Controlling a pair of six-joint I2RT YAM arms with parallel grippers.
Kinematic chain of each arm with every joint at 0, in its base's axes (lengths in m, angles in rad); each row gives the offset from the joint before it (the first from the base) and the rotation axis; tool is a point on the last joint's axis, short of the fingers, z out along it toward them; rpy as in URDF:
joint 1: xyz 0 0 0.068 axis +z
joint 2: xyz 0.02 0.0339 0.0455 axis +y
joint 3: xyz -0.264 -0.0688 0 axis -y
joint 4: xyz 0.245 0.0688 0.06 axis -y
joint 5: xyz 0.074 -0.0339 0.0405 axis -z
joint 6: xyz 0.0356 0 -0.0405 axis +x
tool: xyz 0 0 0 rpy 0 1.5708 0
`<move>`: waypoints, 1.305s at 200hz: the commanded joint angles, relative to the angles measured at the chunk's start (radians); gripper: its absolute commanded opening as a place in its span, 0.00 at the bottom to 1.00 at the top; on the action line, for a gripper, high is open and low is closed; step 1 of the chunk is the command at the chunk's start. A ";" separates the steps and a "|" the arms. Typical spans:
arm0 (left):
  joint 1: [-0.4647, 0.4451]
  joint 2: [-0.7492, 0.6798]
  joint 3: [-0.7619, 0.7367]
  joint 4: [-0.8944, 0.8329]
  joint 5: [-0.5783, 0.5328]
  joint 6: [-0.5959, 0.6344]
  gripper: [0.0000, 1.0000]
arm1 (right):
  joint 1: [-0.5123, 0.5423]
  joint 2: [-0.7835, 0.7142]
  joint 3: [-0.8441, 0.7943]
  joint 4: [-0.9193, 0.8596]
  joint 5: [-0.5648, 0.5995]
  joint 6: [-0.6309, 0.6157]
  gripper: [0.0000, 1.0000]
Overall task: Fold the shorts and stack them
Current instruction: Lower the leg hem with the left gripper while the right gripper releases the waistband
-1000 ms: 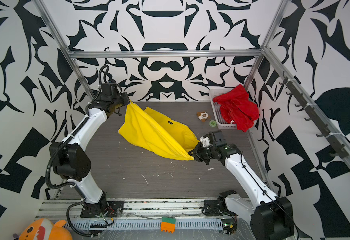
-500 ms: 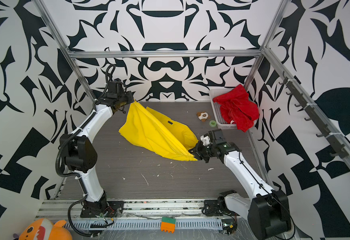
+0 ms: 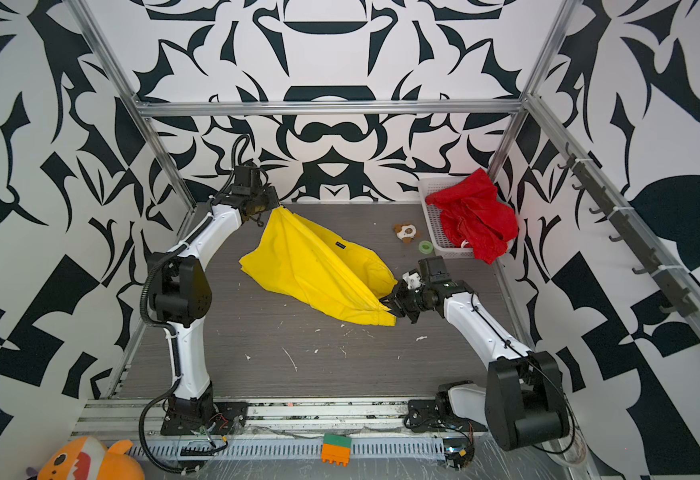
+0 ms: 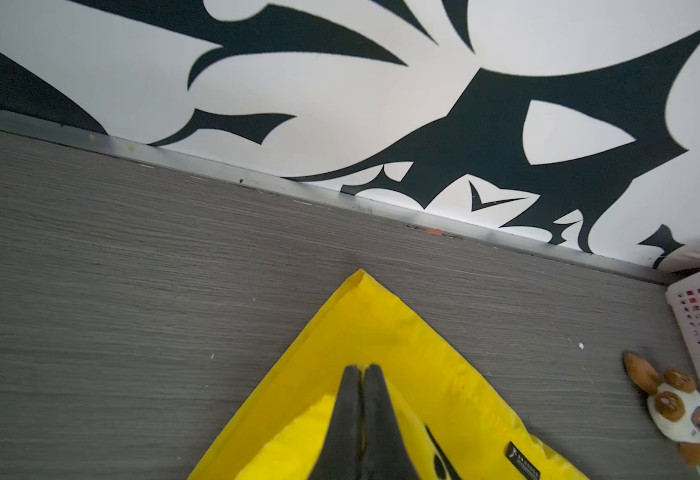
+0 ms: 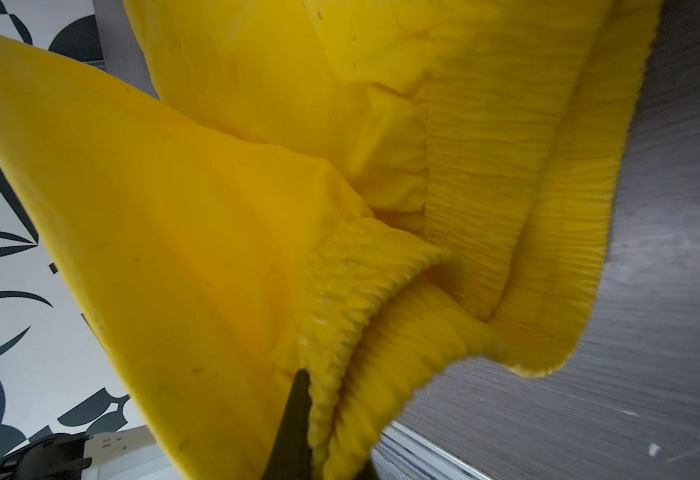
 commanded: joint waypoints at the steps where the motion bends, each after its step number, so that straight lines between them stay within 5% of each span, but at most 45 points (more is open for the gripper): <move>1: 0.030 0.052 0.083 0.072 -0.117 0.008 0.00 | -0.021 0.027 -0.008 -0.096 -0.026 -0.060 0.00; 110: 0.018 0.247 0.220 0.048 -0.104 -0.010 0.00 | -0.110 0.214 0.022 0.010 -0.063 -0.073 0.07; 135: 0.013 0.287 0.256 0.039 -0.097 -0.017 0.04 | -0.128 0.237 0.034 0.028 -0.062 -0.061 0.25; 171: 0.009 0.317 0.331 -0.003 -0.078 -0.017 0.28 | -0.162 0.206 0.048 0.042 -0.051 -0.038 0.50; 222: 0.005 0.168 0.245 -0.004 -0.066 -0.010 0.46 | -0.187 0.041 0.162 -0.154 0.142 -0.147 0.67; 261: -0.007 -0.070 -0.081 0.089 -0.022 -0.023 0.46 | -0.165 -0.082 0.248 -0.281 0.386 -0.343 0.77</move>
